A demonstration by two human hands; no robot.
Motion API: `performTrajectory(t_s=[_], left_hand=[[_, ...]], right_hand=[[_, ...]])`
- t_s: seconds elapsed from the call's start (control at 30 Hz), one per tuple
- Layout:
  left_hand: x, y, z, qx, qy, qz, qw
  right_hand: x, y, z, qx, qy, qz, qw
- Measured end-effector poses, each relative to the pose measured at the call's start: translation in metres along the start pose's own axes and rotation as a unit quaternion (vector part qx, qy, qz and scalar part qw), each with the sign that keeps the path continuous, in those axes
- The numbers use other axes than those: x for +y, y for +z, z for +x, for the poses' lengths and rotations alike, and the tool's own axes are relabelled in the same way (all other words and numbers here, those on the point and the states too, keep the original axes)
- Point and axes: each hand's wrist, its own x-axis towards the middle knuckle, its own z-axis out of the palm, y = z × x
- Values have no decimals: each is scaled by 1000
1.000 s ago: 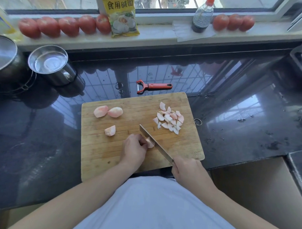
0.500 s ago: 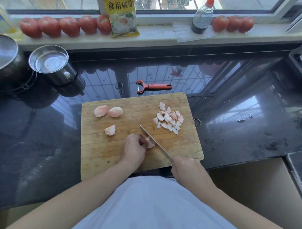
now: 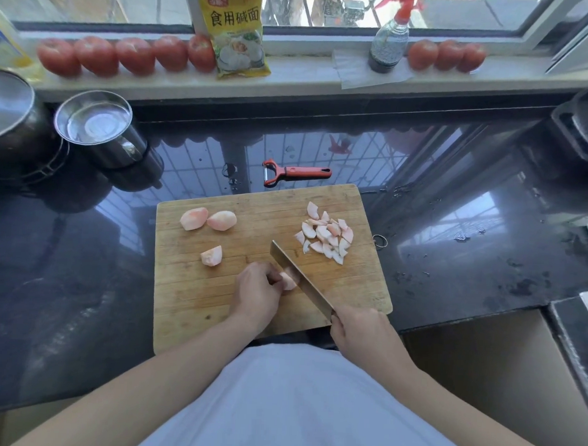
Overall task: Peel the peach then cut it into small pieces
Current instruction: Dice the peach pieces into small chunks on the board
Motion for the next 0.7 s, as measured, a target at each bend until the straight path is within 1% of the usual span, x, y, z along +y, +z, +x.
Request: performTrajectory(t_s=[0.23,0.43,0.5,0.6,0.7], left_hand=[[0,0,-1,2,0,2,1000],[3,-2,-2,-4,-3,5,1000],[3,-2,-1,-6,4,12,1000],[3,-2,-3,-4,7,10,1000],[2,-2,-3,-2,13,8,1000]], right_hand=[[-2,3,2,-37,8,-20,999],[-8,1,9,-49,4,-55,997],[-14,3,18,-41,-1,-55,998],[-21,8,30,1,-1,-30,1000],[-19,8,32,33,17,1,999]])
